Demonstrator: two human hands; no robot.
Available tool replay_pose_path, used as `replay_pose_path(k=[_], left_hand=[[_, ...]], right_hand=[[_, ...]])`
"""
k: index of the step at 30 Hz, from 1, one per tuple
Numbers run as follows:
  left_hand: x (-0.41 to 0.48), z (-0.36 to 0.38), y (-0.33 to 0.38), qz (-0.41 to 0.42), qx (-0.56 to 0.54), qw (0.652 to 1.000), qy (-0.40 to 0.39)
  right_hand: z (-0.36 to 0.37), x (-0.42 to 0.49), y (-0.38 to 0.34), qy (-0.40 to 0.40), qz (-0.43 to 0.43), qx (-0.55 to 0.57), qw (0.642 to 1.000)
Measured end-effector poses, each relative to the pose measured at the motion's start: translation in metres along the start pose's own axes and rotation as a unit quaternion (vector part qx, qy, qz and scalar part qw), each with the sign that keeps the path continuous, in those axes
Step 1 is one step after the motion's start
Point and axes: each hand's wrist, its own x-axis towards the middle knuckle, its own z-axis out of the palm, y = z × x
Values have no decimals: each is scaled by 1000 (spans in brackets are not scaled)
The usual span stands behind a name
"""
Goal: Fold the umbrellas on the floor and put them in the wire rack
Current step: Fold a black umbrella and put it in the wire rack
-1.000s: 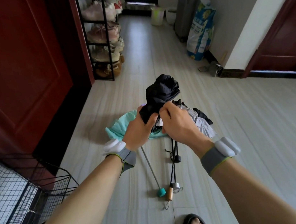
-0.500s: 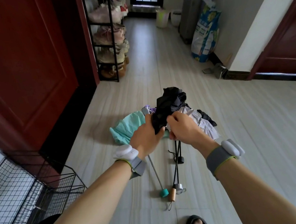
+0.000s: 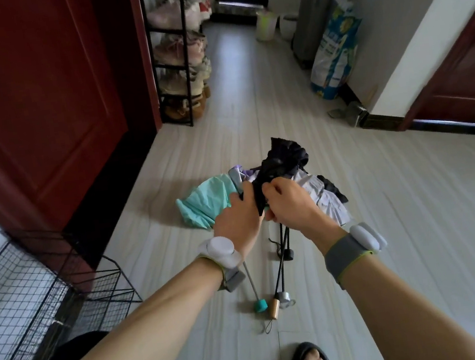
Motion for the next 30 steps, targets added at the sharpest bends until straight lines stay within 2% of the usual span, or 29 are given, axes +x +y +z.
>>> replay_pose_path(k=[3, 5, 7, 10, 13, 15, 18, 19, 22, 30], left_hand=[[-9, 12, -7, 40, 61, 996, 44], [-12, 10, -11, 52, 61, 996, 23], [-15, 2, -7, 49, -31, 998, -13], [-2, -22, -7, -26, -218, 969, -110], [11, -39, -13, -21, -285, 951, -117], [12, -41, -12, -34, -306, 940, -150], [11, -32, 0, -100, -392, 890, -210], [11, -28, 4, -106, -401, 883, -219], [8, -27, 8, -92, -351, 900, -242], [15, -33, 3, -158, -188, 935, -256]], right_hand=[[0, 5, 6, -9, 35, 45, 998], [2, 8, 12, -19, 55, 53, 997], [1, 10, 20, -23, 68, 70, 995], [-3, 9, 27, -30, 67, 152, 986], [-8, 7, 27, -22, 36, 158, 986], [-12, 5, 26, -31, 24, 146, 989], [-17, 4, 25, -47, 15, 140, 989], [-18, 3, 26, -47, 11, 134, 990], [-21, 0, 27, -58, 7, 86, 995], [-15, -10, 17, -75, -14, -6, 997]])
